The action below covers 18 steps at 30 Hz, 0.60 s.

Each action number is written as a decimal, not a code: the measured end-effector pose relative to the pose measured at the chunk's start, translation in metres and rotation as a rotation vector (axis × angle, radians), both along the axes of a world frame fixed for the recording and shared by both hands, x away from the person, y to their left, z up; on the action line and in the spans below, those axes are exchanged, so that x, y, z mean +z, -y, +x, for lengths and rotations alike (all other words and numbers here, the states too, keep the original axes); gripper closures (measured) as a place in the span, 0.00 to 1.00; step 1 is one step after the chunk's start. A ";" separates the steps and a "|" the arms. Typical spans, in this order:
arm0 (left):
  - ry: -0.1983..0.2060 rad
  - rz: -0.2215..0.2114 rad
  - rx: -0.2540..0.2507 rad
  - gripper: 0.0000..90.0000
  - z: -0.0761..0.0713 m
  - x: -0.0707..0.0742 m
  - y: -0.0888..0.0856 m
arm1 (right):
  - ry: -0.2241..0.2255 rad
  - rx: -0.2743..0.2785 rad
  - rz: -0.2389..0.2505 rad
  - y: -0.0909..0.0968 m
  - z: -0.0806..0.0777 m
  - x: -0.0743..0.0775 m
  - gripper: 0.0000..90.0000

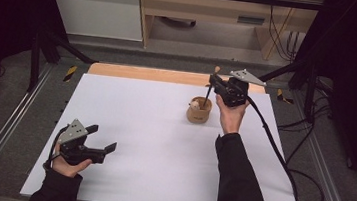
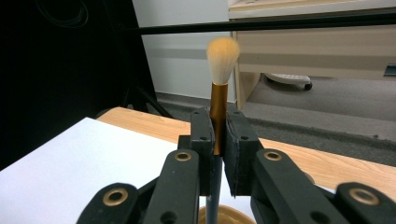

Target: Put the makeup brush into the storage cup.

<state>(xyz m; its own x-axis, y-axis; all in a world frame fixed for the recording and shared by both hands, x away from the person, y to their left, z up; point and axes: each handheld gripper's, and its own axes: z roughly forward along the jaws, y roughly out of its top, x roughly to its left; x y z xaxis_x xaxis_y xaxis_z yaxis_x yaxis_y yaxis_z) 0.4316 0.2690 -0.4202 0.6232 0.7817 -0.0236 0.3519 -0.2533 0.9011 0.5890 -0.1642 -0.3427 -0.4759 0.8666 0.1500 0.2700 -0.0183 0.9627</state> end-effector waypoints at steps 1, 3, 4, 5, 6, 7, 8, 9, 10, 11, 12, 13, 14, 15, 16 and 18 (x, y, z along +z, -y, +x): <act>0.000 0.000 0.000 0.08 0.000 0.000 0.000 | 0.002 -0.002 -0.004 0.000 0.001 0.000 0.93; 0.000 0.001 0.000 0.08 0.000 0.000 0.000 | -0.004 -0.009 -0.002 0.000 0.003 -0.001 0.93; -0.002 -0.001 0.002 0.08 0.000 0.000 0.000 | -0.007 -0.012 -0.005 0.000 0.004 -0.001 0.93; -0.003 -0.001 0.001 0.08 0.000 0.000 0.000 | -0.007 -0.017 -0.010 0.000 0.005 -0.002 0.93; -0.002 0.001 0.001 0.08 0.000 0.000 0.000 | -0.011 -0.020 -0.011 0.000 0.006 -0.003 0.93; -0.002 0.001 0.001 0.08 0.000 0.000 0.000 | -0.009 -0.021 -0.013 0.000 0.007 -0.004 0.93; -0.002 0.000 0.001 0.08 0.000 0.000 0.000 | -0.008 -0.023 -0.014 0.000 0.008 -0.004 0.93; -0.003 0.000 0.002 0.08 0.000 0.000 0.000 | -0.009 -0.026 -0.012 -0.001 0.009 -0.005 0.93; -0.004 0.000 0.002 0.09 0.000 0.000 0.000 | -0.012 -0.025 -0.012 -0.001 0.009 -0.005 0.93; -0.004 -0.001 0.003 0.09 0.000 0.000 0.000 | -0.011 -0.027 -0.013 -0.001 0.010 -0.006 0.93; -0.002 0.001 0.002 0.09 0.000 0.000 0.000 | -0.011 -0.030 -0.016 -0.002 0.011 -0.006 0.93; -0.003 0.003 0.001 0.09 0.000 0.000 0.000 | -0.012 -0.030 -0.017 -0.002 0.011 -0.007 0.93; -0.003 0.003 0.001 0.09 0.000 0.000 0.000 | -0.014 -0.032 -0.016 -0.002 0.012 -0.007 0.93; -0.003 0.002 0.001 0.09 0.000 0.000 0.000 | -0.014 -0.035 -0.020 -0.002 0.013 -0.008 0.93; -0.003 0.003 0.001 0.09 0.000 0.000 0.000 | -0.015 -0.036 -0.020 -0.002 0.013 -0.009 0.93; -0.004 0.004 0.001 0.09 0.000 -0.001 0.000 | -0.017 -0.034 -0.022 -0.003 0.014 -0.010 0.93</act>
